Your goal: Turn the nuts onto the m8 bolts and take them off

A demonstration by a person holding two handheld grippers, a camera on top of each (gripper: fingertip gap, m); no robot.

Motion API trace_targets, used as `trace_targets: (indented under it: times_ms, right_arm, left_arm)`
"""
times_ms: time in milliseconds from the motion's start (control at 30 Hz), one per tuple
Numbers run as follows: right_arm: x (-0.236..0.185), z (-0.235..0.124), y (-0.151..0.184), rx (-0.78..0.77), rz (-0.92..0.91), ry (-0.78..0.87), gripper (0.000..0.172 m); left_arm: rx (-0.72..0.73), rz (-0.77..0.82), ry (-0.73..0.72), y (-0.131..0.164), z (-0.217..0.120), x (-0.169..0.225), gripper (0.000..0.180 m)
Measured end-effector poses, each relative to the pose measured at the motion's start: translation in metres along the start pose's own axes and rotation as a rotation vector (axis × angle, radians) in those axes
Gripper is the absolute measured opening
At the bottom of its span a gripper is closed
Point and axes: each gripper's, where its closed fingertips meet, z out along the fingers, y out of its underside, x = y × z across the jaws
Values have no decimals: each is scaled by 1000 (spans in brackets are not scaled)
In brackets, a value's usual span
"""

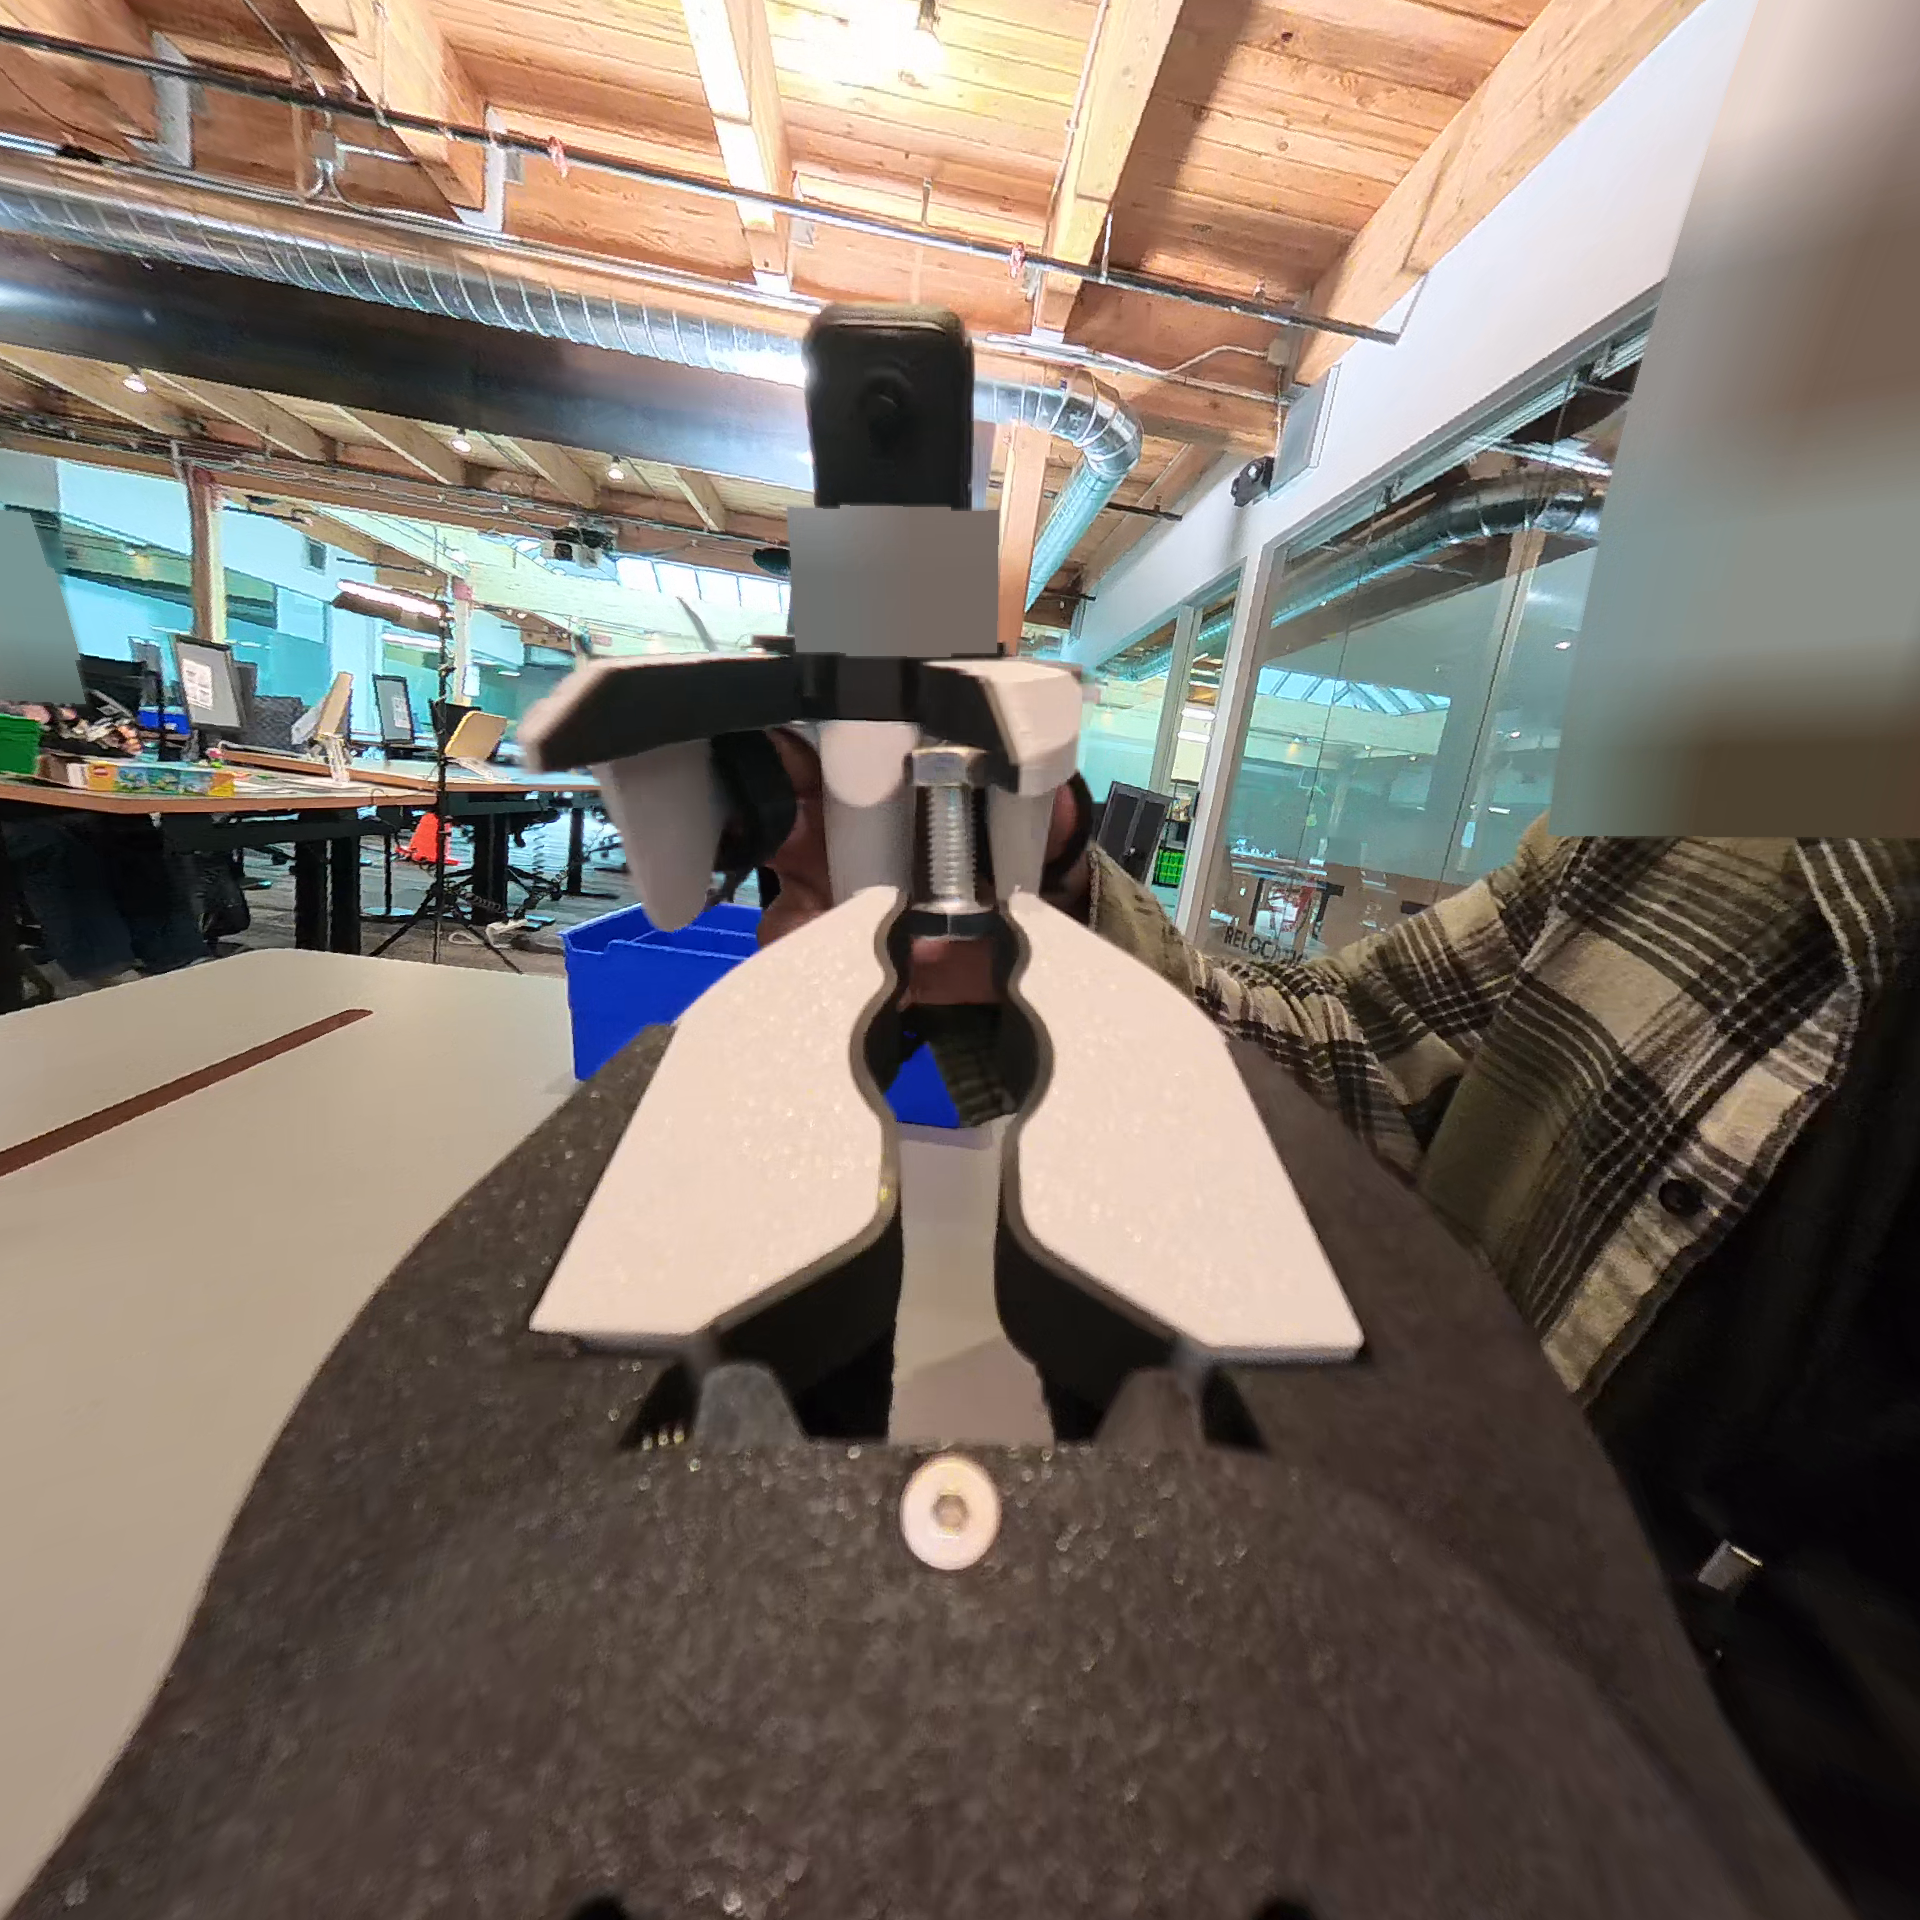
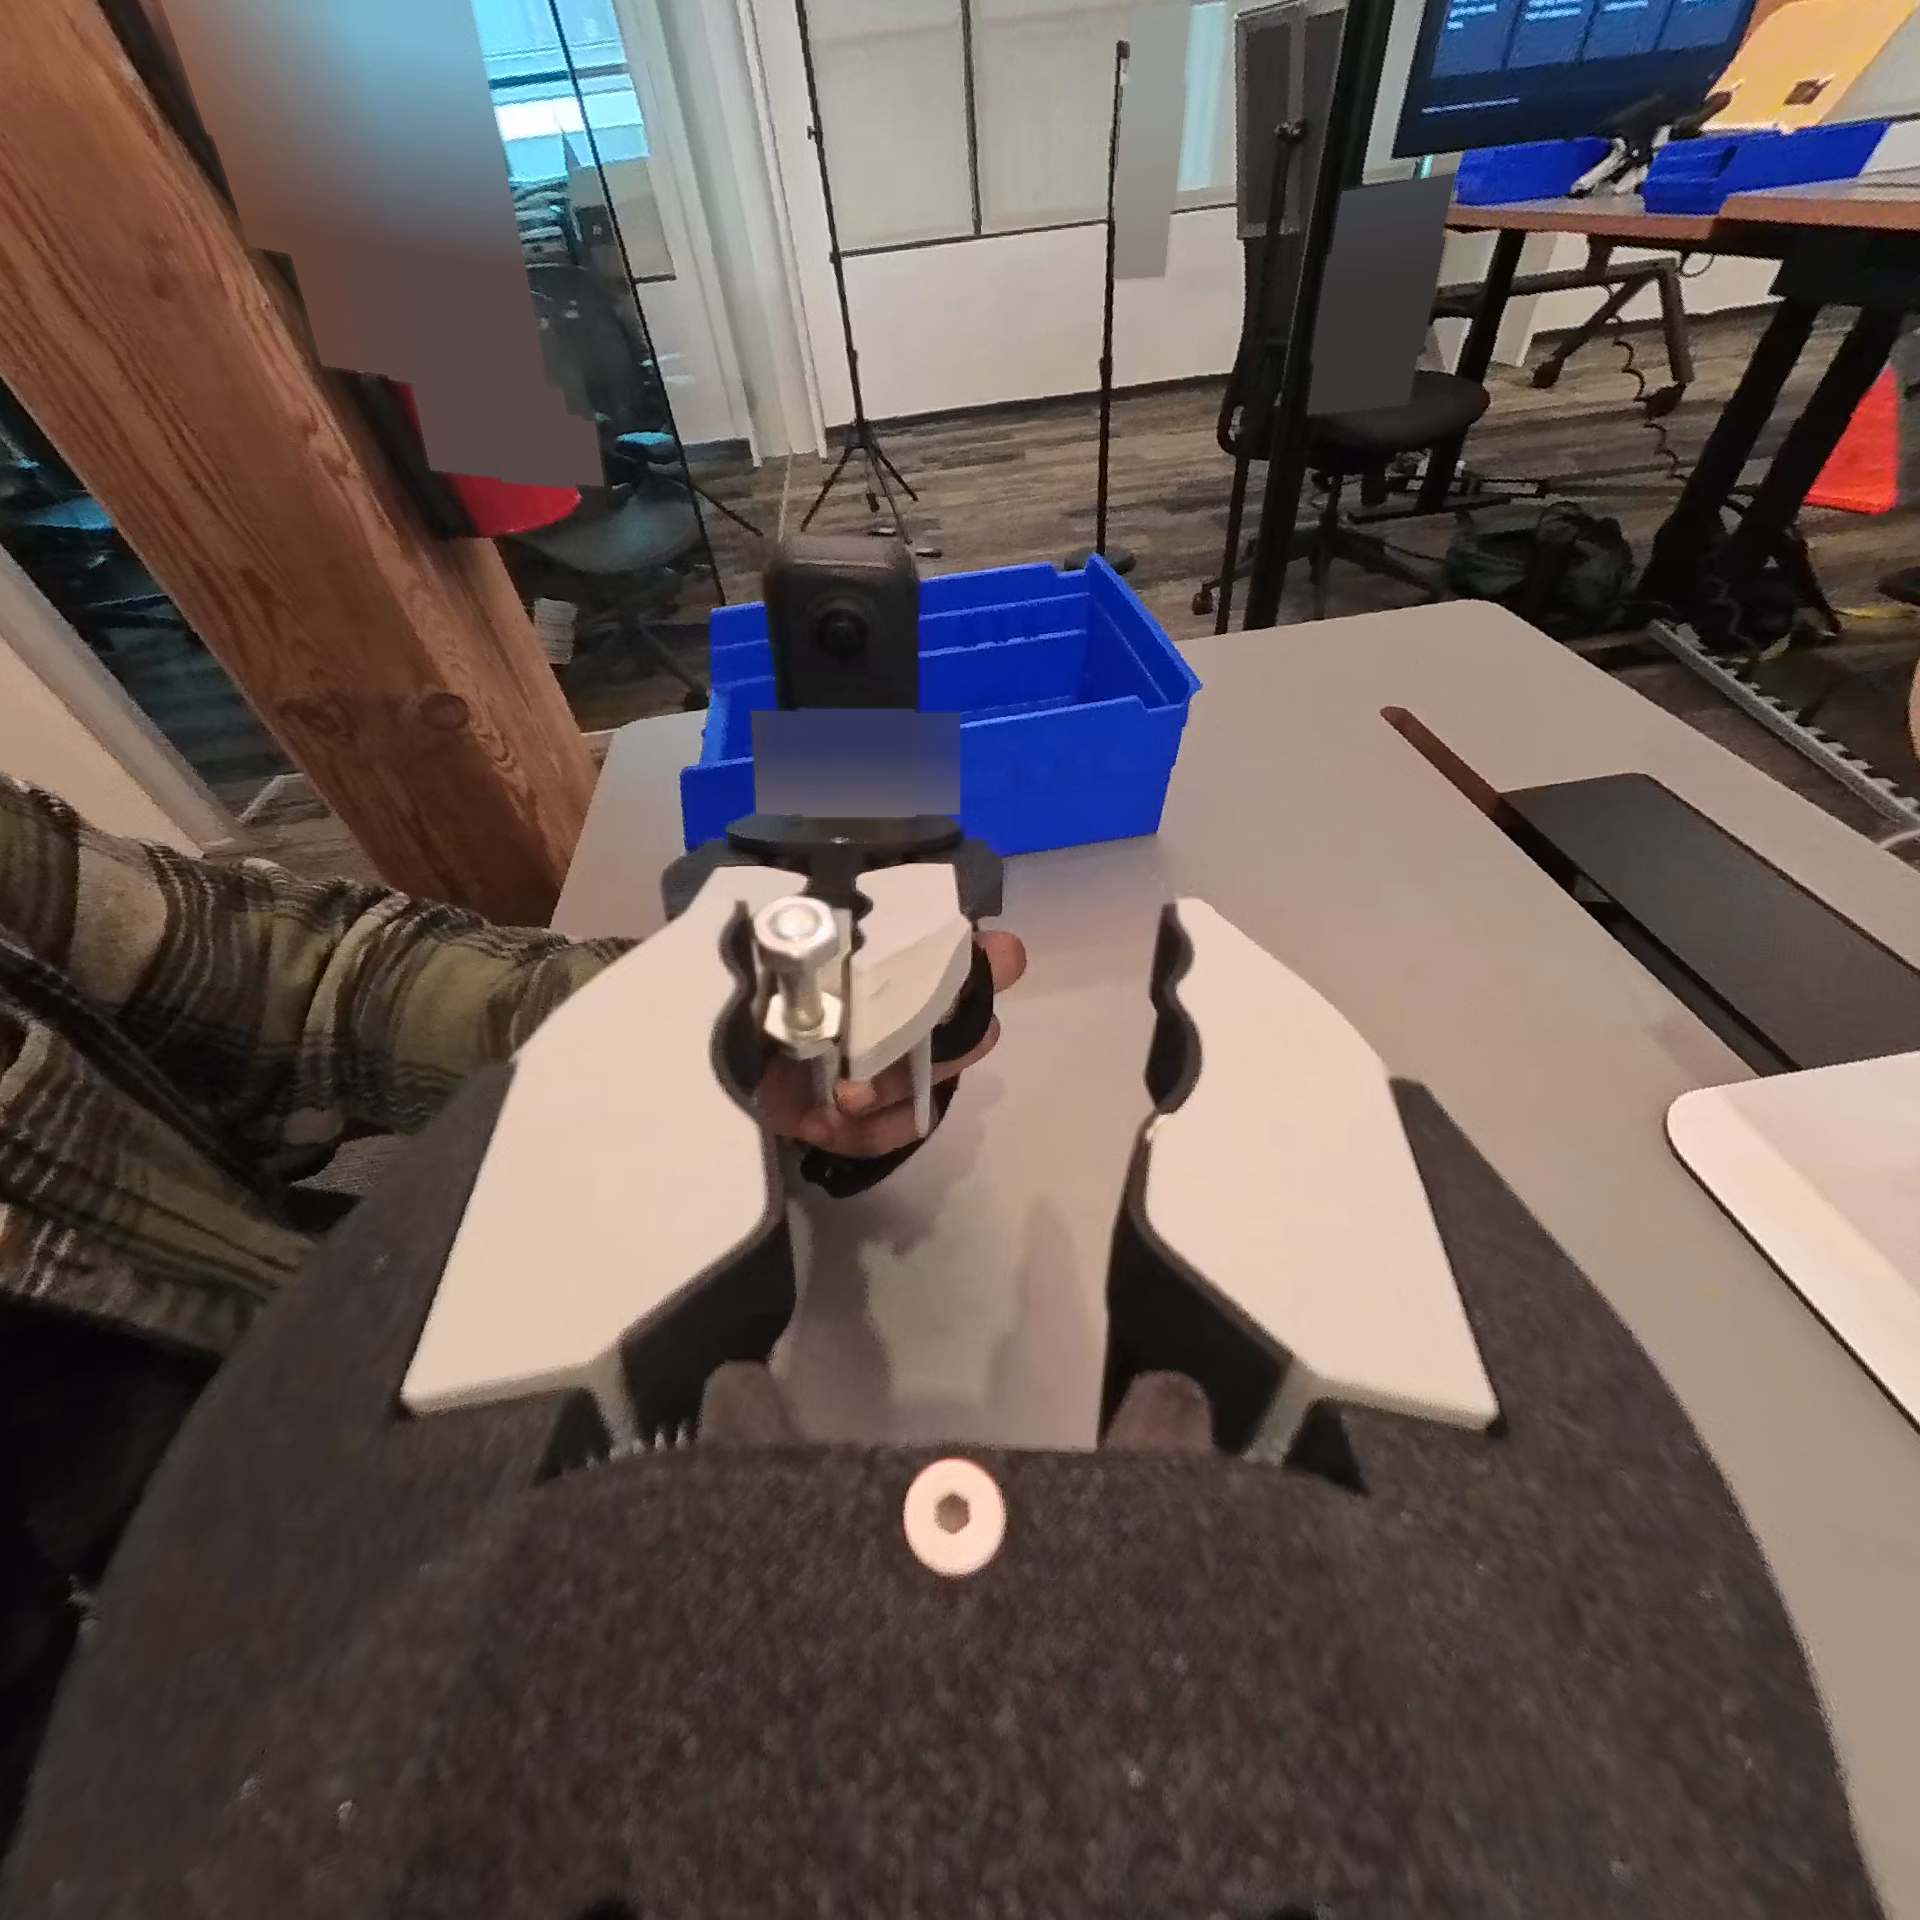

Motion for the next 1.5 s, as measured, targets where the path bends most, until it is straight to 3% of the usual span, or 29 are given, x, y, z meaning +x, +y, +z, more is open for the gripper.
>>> trace_targets:
  times_ms: [600, 1500]
  right_arm:
    - [5, -14, -6, 20, -7, 1, 73]
    - [-2, -3, -7, 0, -13, -39, 76]
  left_arm:
    - [57, -2, 16, -10, -5, 2, 14]
    - [46, 2, 7, -7, -3, 1, 14]
